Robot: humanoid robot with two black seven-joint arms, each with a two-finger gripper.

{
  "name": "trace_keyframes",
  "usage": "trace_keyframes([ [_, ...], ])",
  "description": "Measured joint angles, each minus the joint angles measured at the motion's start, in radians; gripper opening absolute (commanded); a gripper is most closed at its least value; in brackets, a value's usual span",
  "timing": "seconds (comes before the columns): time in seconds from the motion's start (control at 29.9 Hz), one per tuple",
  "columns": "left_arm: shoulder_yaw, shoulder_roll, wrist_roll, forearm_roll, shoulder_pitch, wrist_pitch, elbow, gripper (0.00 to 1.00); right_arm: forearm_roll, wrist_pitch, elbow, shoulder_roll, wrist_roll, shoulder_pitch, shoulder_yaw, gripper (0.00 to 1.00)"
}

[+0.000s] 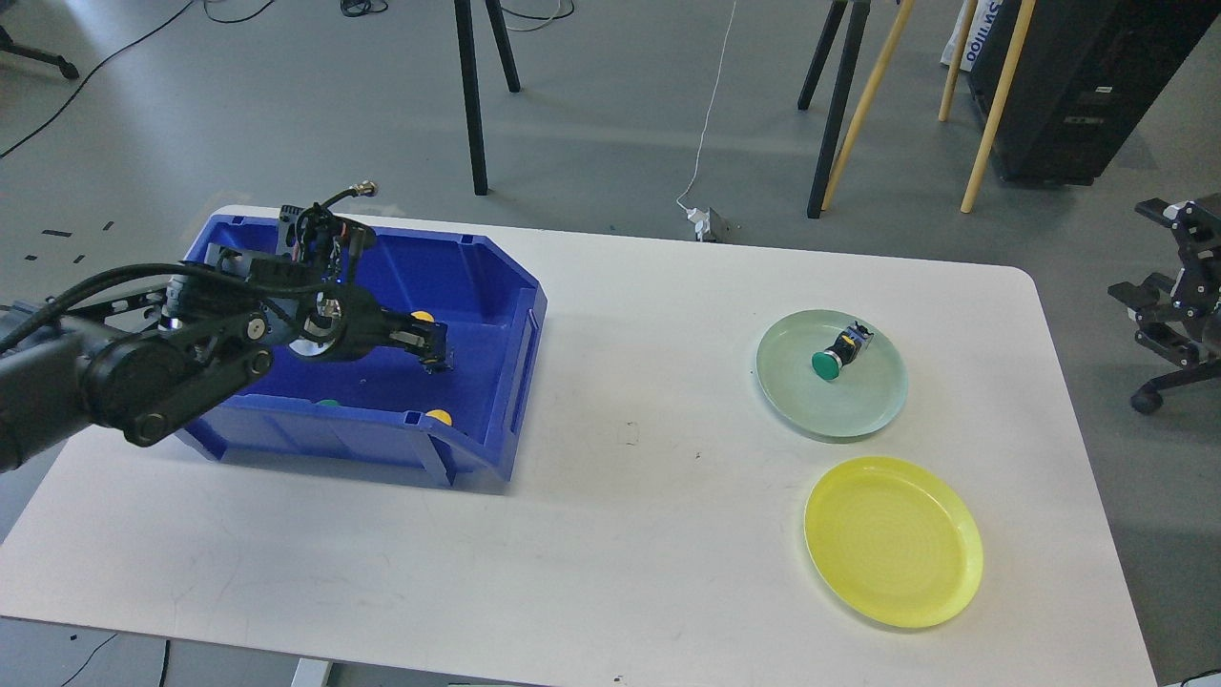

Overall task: Pass button and place on color plate
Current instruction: 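Reach the left gripper into the bin and grasp a yellow-topped button, then lift the yellow button and hand it from the left to the right gripper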

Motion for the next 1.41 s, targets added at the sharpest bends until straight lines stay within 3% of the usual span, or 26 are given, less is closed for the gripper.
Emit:
trace_keyframes([
  [0.27,-0.132,0.192,-0.021,-0.173,0.002,0.000,-0.194,0.23,0.000,-0.032,0.002,0.070,-0.001,0.032,0.003,0.99],
  [0.54,-0.380,0.190,-0.014,-0.531,-0.009,0.000,-0.203,0.24,0.005,-0.066,0.006,0.144,-0.002,0.130,0.012,0.98],
  [0.74,-0.405,0.004,0.005,-0.643,-0.123,0.000,-0.134,0.24,0.008,-0.114,0.109,0.183,-0.007,0.200,0.020,0.98],
  [1.07,-0.412,-0.376,0.011,-0.696,-0.271,0.000,0.211,0.23,0.008,-0.233,0.248,0.306,-0.018,0.307,0.021,0.97],
  [1.41,-0.414,-0.447,0.010,-0.722,-0.279,0.000,0.260,0.23,0.010,-0.280,0.289,0.399,-0.032,0.338,0.055,0.97],
])
